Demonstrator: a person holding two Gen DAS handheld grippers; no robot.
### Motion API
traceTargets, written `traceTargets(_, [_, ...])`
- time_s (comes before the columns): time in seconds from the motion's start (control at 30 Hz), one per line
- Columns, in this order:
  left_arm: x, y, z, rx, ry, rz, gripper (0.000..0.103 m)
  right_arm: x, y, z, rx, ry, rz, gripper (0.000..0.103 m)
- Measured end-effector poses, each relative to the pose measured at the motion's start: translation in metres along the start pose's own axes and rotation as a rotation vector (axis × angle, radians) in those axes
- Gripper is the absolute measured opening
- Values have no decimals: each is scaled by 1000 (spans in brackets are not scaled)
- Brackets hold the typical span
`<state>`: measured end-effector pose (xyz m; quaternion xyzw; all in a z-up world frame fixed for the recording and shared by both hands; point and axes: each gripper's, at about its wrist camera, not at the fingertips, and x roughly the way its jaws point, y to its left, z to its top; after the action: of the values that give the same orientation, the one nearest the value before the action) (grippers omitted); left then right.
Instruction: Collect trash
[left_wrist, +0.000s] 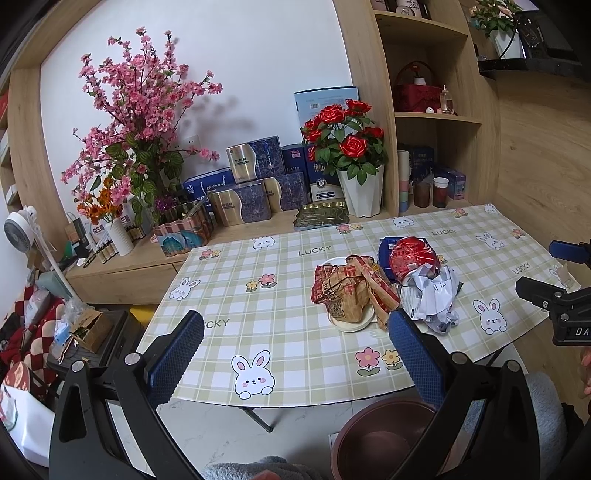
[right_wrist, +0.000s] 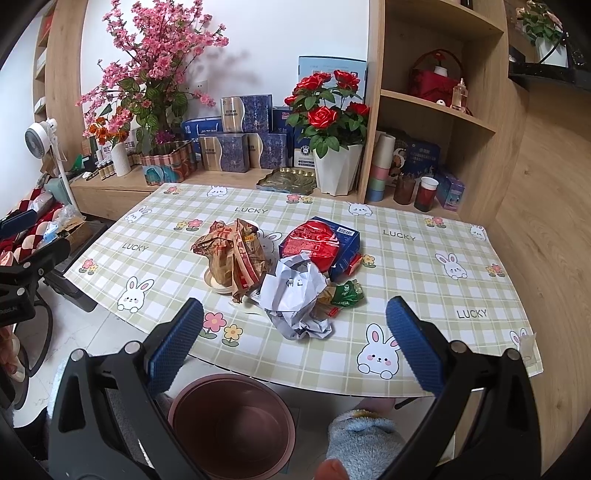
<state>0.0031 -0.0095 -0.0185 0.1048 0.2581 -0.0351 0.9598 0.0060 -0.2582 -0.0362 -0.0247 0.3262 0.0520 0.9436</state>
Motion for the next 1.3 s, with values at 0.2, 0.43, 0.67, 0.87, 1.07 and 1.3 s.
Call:
traceTargets(0.2, [3,4,-2,-2,15,-18,98,2,-1,0,10,6,0,98])
traceTargets(0.43, [10,2,-5,1,25,-49,98,14,-1,-2,21,34,5,98])
traceTargets(0.67, [30,0,-10,3,77,-65,98,33,-5,-10,44,79,20,98])
traceTargets(0.87, [52,-2,-17,9,104,-89,98,51,-17,-19,101,77,33,98])
traceTargets(1.07, [80,-2,-29,11,144,-68,98,73,-22,-24,97,130,24,98])
traceTargets(1.3, [103,-3,-36,-22,159,-71,98,100,-13,-35,-17,108,-34,98])
